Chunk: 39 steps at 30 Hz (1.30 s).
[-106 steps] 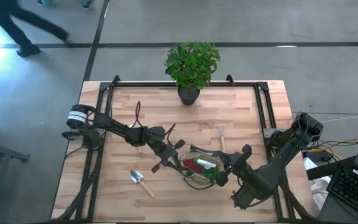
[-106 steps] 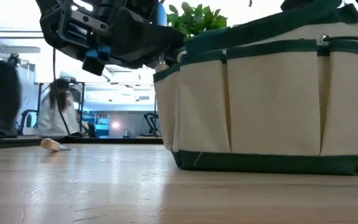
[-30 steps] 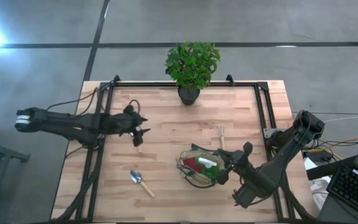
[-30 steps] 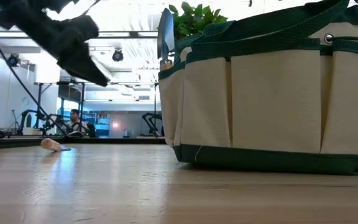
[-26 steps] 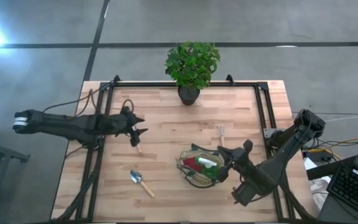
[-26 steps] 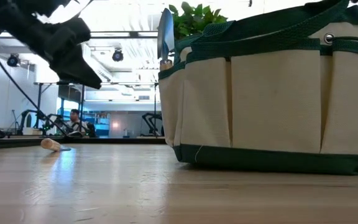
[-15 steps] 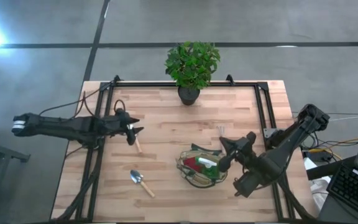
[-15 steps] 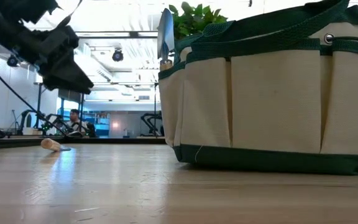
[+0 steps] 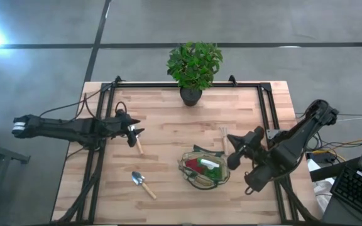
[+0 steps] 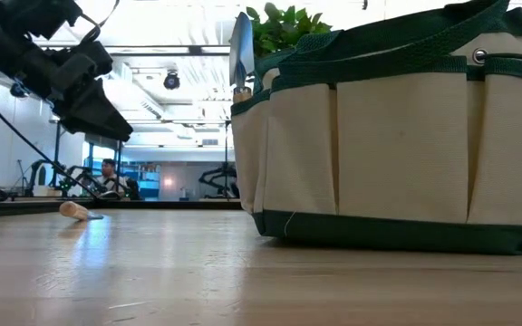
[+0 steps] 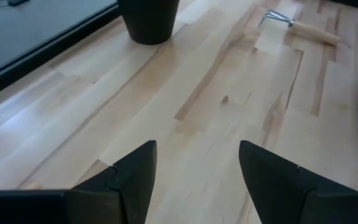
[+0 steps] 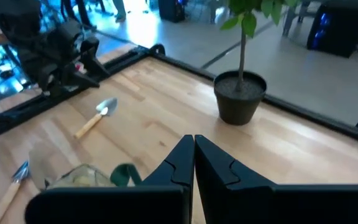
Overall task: Pick & Place Garden tools in Gardening bag
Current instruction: Put the brown hand rake into the green gardening bag
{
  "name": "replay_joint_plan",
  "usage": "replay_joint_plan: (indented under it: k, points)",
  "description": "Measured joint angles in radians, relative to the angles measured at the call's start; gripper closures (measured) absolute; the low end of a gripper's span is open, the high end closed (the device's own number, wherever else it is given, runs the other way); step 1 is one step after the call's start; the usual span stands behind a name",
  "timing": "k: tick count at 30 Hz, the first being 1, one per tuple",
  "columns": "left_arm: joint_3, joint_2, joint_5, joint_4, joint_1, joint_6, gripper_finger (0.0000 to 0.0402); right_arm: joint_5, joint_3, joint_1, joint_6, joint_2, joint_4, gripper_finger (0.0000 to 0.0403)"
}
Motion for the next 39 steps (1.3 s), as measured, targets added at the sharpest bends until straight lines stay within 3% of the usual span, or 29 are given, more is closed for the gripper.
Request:
replay_joint_plan:
  k: [6, 13, 25, 32, 39]
  points:
    - [0.0, 0.0, -0.005, 0.005, 0.0, 0.0, 0.017, -0.114, -0.017, 0.0, 0.021, -0.009, -0.059, 0.0394]
    - [0.0, 0.0, -0.008, 0.016, 0.0, 0.0, 0.017, -0.243, -0.095, 0.001, 0.26, -0.03, -0.318, 0.0394]
    - [0.009, 0.0, -0.142, 0.04, 0.0, -0.036, 0.017, -0.301, -0.408, -0.056, 0.557, -0.302, -0.267, 0.0394]
    - [0.009, 0.0, -0.21, 0.054, 0.0, -0.029, 0.017, -0.417, -0.504, -0.2, 0.558, -0.422, -0.17, 0.0394]
    - [0.009, 0.0, -0.211, 0.054, 0.0, -0.026, 0.017, -0.498, -0.519, -0.342, 0.443, -0.438, -0.103, 0.0394]
